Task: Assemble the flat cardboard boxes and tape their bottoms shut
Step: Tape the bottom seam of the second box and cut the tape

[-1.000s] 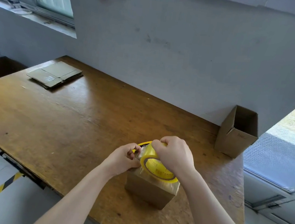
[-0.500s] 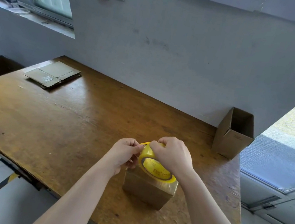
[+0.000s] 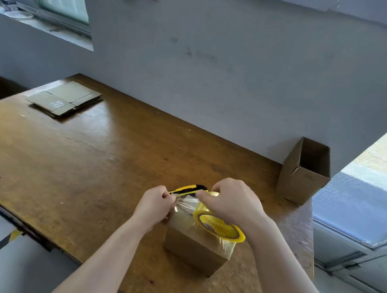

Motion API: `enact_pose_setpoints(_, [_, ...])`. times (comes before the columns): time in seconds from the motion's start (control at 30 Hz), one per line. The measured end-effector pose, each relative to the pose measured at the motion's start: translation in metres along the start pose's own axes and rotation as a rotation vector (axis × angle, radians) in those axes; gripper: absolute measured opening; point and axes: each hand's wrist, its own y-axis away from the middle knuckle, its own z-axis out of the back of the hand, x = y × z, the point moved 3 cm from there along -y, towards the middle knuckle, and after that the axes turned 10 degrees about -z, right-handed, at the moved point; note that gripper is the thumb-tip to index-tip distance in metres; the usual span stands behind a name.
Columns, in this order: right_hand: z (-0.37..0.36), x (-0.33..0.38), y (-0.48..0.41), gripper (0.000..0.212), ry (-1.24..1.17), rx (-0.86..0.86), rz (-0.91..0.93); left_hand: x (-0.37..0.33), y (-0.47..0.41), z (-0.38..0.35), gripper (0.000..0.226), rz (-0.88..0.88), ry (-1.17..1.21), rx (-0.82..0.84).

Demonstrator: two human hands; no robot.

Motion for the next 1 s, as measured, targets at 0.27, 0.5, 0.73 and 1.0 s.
enact_pose_setpoints(0.27, [-0.002,0.005,-0.001,0.049,0.019,0.008,0.031,-0.002,-0.014,0.005,0.018,0.148,0.070,0.167])
enact_pose_setpoints(0.5, [-0.008,0.014,-0.002,0.054,0.026,0.012,0.036,0.006,-0.015,-0.005,0.023,0.079,-0.033,0.233])
enact_pose_setpoints(0.73, [-0.011,0.016,-0.003,0.046,0.018,-0.014,0.017,0.016,-0.013,-0.019,0.028,0.080,-0.126,0.290])
enact_pose_setpoints(1.0, [-0.010,0.016,-0.004,0.044,-0.012,-0.031,0.006,0.019,-0.011,-0.011,0.023,0.087,-0.165,0.054])
